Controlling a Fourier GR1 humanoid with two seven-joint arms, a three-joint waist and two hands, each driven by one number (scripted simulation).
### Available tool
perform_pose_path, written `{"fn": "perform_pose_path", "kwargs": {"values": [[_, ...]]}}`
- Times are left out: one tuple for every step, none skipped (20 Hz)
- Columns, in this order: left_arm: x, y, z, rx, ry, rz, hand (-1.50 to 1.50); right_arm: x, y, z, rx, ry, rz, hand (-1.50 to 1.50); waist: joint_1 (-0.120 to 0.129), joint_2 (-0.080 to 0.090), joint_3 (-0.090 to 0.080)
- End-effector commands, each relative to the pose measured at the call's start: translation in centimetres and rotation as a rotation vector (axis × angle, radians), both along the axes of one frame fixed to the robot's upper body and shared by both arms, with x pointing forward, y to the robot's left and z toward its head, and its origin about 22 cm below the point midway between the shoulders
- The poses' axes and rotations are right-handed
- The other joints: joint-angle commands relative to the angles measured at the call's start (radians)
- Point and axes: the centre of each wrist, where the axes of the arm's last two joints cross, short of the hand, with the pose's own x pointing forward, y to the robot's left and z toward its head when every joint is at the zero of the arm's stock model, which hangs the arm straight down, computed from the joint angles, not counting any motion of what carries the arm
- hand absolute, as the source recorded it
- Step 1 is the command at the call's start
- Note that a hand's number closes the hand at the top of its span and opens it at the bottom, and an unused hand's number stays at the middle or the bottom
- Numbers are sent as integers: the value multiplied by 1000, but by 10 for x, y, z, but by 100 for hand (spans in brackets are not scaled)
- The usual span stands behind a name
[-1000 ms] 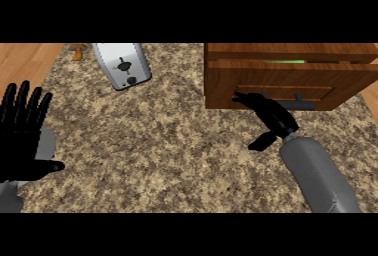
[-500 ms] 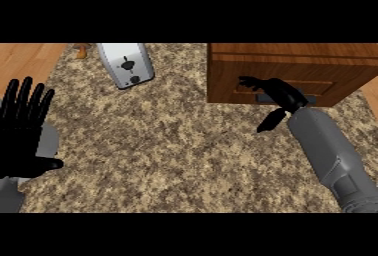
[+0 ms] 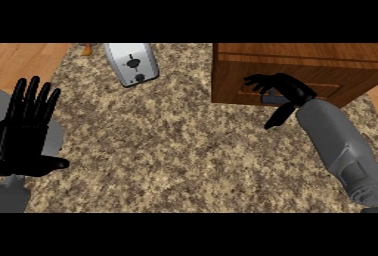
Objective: Pick up the cup, place it into the drawer and close the drawer
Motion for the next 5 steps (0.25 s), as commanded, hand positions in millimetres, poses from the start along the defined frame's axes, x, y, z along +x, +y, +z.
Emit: {"fn": "perform_pose_path", "kwargs": {"values": [[7, -2, 1, 12, -11, -3, -150, 11, -9, 20, -47, -13, -152, -150, 25, 43, 12], [-9, -4, -19, 5, 10, -14, -150, 10, -14, 21, -49, -2, -153, -150, 22, 34, 11], [7, -8, -4, 16, -13, 1, -150, 9, -23, 22, -44, -6, -145, -150, 14, 39, 12], [2, -8, -9, 7, -5, 6, -150, 12, -12, 22, -39, -16, -149, -150, 24, 38, 12], [7, 5, -3, 11, -11, 0, -150, 13, -1, 20, -32, -13, -153, -150, 18, 38, 11]]}}
